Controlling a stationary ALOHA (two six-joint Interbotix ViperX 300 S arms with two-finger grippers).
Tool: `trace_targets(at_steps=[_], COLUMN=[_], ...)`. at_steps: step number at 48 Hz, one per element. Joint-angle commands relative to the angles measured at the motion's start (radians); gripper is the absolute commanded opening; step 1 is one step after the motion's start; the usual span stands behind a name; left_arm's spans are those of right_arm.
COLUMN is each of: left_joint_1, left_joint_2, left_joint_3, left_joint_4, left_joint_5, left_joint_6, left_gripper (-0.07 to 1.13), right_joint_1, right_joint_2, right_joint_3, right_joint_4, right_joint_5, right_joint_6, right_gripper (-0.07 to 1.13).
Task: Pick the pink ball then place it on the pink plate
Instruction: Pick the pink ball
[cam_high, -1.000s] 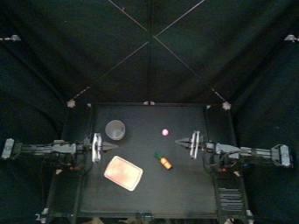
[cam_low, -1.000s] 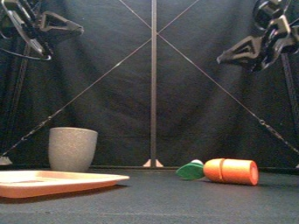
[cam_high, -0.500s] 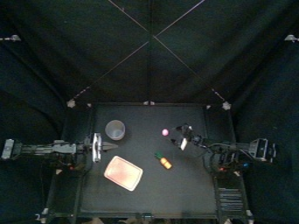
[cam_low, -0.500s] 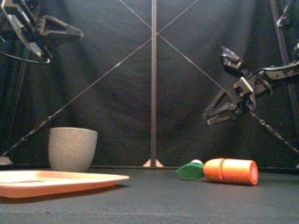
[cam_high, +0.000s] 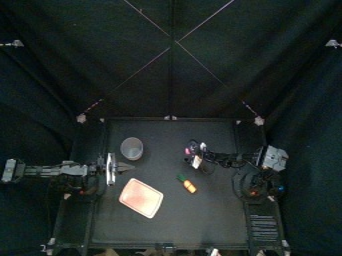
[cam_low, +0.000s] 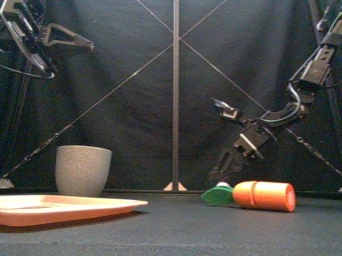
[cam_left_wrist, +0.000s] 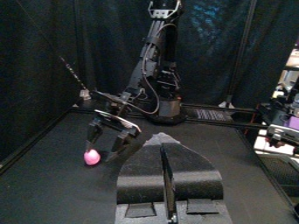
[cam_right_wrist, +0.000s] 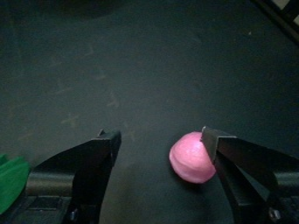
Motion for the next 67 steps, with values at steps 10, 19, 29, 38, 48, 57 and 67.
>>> trace_targets(at_steps=[10,19,29,38,48,57,67], left_joint_1=[0.000,0.000,-0.003,-0.005,0.002,0.002,0.002], left_joint_2=[0.003,0.003,0.003,0.005,0.005,0.003,0.003], left_joint_3=[0.005,0.014,0.015,0.018,0.021,0.017,0.017], left_joint_4=[-0.002,-0.002,-0.002,-0.002,-0.002,-0.002,-0.002], left_joint_5=[-0.011,-0.011,-0.009,-0.008,-0.012,-0.021,-0.025], left_joint_6=[0.000,-0.003,-0.005,-0.003,-0.003,-0.002,0.000], left_gripper=[-0.01,-0.01,-0.01,-0.01,-0.01,-0.01,-0.01], right_joint_1=[-0.032,-0.026,-0.025,0.049,0.086,0.097,0.124], right_joint_2=[0.020,-0.043,-0.213,-0.517,-0.839,-0.859,-0.721], right_joint_3=[-0.075,-0.063,0.051,0.233,0.362,0.397,0.397], right_joint_4=[-0.057,-0.055,-0.049,0.041,0.153,0.172,0.195], right_joint_5=[0.075,0.100,0.178,0.275,0.334,0.356,0.365], right_joint_6=[0.005,0.006,0.015,0.037,0.037,0.038,0.037], right_gripper=[1.06,1.06,1.06,1.06,1.05,1.05,1.05])
